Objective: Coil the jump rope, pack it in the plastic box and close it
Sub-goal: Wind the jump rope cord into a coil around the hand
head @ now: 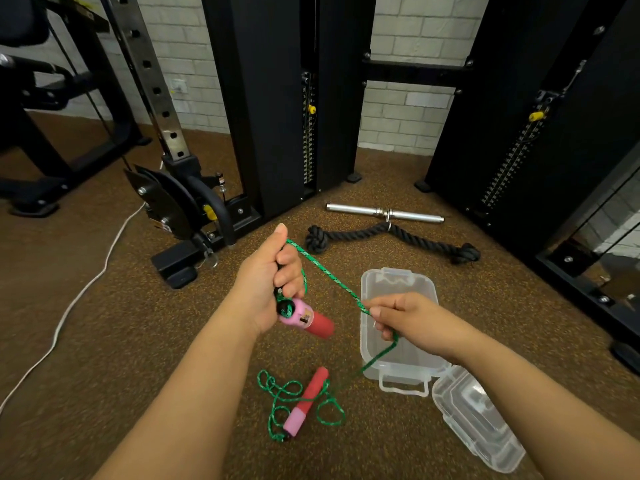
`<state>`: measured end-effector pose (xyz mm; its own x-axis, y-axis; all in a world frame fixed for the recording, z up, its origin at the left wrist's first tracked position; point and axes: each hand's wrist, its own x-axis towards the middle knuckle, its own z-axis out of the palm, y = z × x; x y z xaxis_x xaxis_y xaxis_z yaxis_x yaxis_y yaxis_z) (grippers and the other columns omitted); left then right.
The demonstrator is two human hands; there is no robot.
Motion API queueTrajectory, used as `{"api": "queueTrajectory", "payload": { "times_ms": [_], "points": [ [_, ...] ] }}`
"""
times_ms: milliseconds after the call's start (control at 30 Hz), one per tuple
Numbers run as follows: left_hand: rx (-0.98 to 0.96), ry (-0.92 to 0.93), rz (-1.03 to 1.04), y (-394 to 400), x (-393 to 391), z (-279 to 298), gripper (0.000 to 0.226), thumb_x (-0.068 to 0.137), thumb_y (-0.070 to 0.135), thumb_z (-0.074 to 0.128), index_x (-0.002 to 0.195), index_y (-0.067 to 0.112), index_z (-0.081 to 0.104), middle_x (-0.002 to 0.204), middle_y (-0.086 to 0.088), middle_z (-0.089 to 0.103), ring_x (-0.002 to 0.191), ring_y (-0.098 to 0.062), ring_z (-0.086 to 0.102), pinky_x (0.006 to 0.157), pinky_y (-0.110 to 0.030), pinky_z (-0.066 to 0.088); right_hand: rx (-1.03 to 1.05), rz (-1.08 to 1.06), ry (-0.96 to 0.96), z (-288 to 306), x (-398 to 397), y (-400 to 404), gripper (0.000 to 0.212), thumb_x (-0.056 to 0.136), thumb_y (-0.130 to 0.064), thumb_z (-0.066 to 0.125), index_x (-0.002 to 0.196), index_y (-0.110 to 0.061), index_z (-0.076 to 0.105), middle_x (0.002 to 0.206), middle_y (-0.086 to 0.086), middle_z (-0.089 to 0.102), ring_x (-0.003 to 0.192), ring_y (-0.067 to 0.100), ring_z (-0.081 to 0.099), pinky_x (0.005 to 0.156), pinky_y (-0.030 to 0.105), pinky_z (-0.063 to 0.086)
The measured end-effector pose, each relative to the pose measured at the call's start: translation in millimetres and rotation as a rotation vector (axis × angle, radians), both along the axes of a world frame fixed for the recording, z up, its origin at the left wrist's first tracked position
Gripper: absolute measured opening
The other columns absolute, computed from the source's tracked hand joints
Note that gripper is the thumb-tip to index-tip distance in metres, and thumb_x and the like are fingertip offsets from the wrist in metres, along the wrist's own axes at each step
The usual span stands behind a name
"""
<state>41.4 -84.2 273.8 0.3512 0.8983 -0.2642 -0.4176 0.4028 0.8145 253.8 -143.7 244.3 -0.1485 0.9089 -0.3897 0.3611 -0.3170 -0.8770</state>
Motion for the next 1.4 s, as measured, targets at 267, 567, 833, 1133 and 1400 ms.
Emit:
{"api": "queueTrajectory", "payload": {
  "times_ms": [267,567,833,1133,1400],
  "points": [
    [0.023,0.115,-0.047,-5,4,-2,0.050,0.089,0.051,0.049,0.049,0.022,0.044,0.036,0.007,0.030,0.033,-0.011,0.033,0.044,-0.024,0.034,0.194,-0.156,-0.419,-3,8,2,0.010,0.079,-0.019,0.075,0.084,-0.010,0.073,0.076,-0.006,0.065,0.067,0.003,0.055,0.051,0.003,0.039],
    [0.055,0.188,-0.523,-26,20,8,0.048,0.088,0.046,0.043,0.058,0.015,0.064,0.039,0.000,0.047,0.039,-0.017,0.052,0.051,-0.026,0.046,0.213,0.100,0.198,13,-13,0,0.046,0.093,0.003,0.045,0.130,-0.023,0.052,0.127,-0.009,0.060,0.119,-0.005,0.053,0.098,0.013,0.043],
    [0.012,0.069,-0.576,-22,11,9,0.062,0.085,0.054,0.033,0.063,0.009,0.069,0.041,-0.003,0.051,0.040,-0.020,0.054,0.053,-0.026,0.045,0.303,0.123,0.153,6,-14,1,0.045,0.096,-0.007,0.048,0.136,-0.027,0.048,0.135,0.003,0.050,0.128,0.010,0.047,0.104,0.022,0.042],
    [-0.028,0.015,-0.695,-20,12,6,0.095,0.079,0.077,0.014,0.072,0.003,0.072,0.044,-0.006,0.056,0.042,-0.021,0.057,0.058,-0.029,0.045,0.414,0.048,0.088,7,-12,5,0.020,0.096,-0.018,0.050,0.093,-0.006,0.065,0.080,0.009,0.063,0.078,0.017,0.060,0.080,0.029,0.049],
    [-0.041,-0.171,-0.407,-18,19,6,0.106,0.079,0.082,0.015,0.109,-0.005,0.068,0.087,-0.019,0.073,0.071,-0.026,0.070,0.075,-0.033,0.053,0.330,0.117,-0.294,-11,-21,-4,0.028,0.099,-0.026,0.044,0.073,-0.026,0.056,0.061,-0.003,0.052,0.058,0.012,0.048,0.060,0.030,0.041]
  ]
}}
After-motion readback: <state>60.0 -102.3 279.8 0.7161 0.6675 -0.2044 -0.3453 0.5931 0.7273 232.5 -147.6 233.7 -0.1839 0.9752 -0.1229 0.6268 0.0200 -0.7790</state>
